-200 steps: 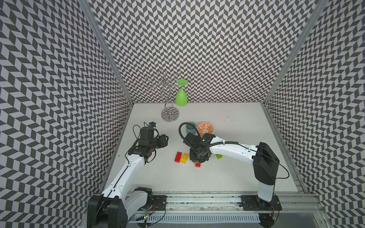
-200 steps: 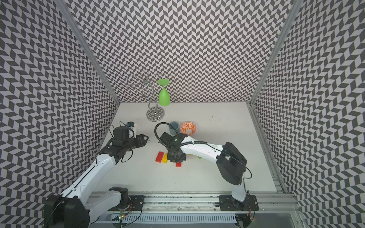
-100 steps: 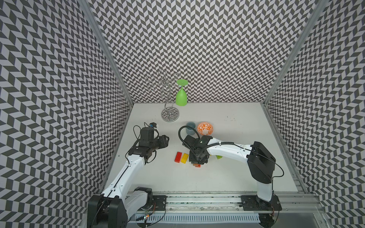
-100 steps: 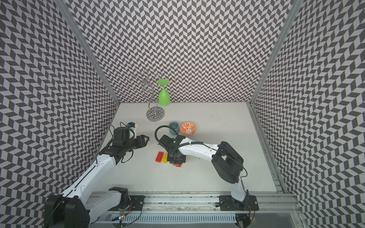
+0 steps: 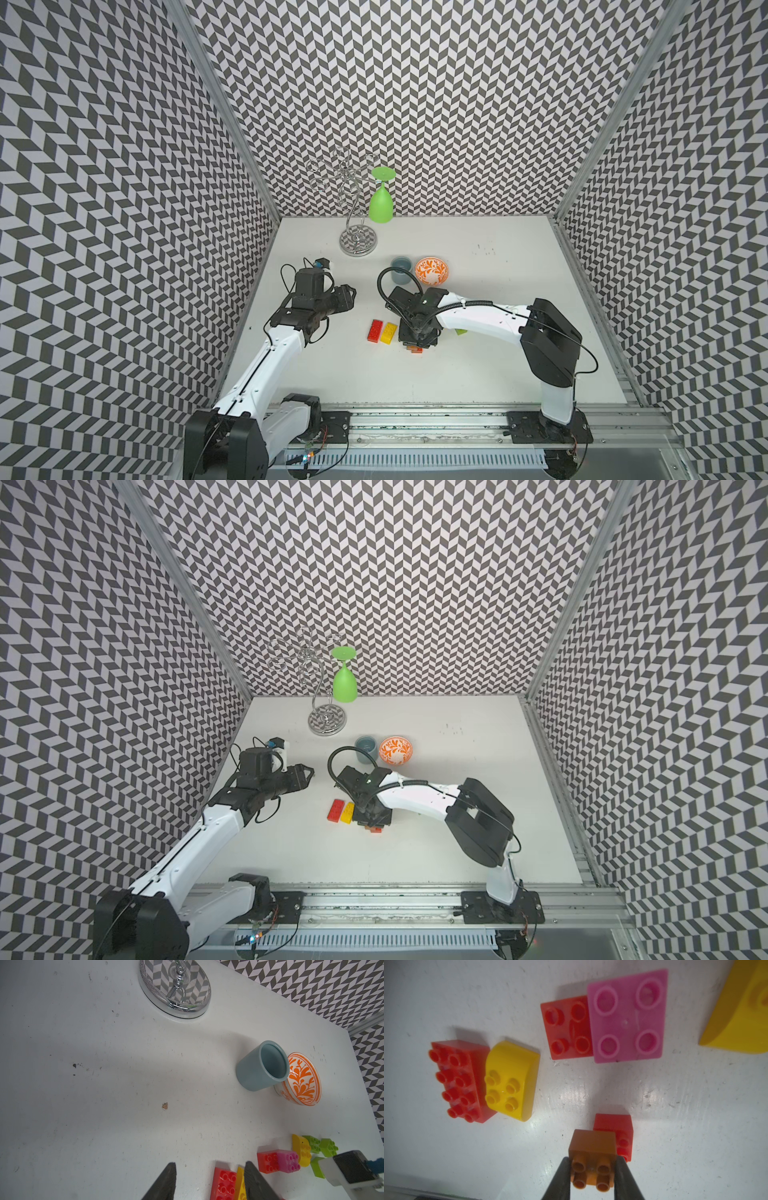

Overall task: Assemble the letter s with lego
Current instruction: Assemble the lego brick with the lego brick.

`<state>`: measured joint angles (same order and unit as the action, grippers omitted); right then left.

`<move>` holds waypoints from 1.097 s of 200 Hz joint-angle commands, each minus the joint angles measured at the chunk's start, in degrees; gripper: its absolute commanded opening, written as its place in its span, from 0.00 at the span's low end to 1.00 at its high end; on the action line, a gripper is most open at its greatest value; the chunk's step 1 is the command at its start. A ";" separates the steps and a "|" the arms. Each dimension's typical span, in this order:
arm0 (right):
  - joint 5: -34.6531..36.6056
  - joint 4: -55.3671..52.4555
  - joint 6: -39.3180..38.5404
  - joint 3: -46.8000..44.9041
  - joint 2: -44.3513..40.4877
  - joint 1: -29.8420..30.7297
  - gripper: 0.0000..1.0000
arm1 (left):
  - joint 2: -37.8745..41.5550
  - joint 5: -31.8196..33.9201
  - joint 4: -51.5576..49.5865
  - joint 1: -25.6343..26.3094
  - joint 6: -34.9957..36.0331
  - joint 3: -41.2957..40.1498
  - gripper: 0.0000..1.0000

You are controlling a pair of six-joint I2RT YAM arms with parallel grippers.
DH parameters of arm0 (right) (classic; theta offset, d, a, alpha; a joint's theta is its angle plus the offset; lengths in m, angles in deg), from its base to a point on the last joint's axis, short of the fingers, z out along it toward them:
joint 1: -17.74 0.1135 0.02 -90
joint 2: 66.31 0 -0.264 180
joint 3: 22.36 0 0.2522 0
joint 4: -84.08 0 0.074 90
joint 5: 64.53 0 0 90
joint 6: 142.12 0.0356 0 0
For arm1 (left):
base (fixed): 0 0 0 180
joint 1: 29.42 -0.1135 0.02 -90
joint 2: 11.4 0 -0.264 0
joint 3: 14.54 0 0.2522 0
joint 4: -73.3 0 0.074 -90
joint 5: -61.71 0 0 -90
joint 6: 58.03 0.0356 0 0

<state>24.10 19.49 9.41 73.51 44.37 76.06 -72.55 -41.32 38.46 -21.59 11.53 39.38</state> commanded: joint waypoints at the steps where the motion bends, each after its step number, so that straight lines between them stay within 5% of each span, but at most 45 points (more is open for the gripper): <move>1: 1.10 0.14 1.04 -2.34 1.30 0.21 0.00 | 0.74 -0.62 0.87 -0.09 0.30 -0.51 0.54; 219: 0.55 0.82 -4.32 -4.00 3.33 1.88 0.00 | 0.24 -0.77 0.78 -0.20 0.32 -0.43 0.54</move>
<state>25.44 21.54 5.72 72.02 44.23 77.35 -72.55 -41.52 38.48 -21.59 11.53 39.27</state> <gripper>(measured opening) 0.298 0.541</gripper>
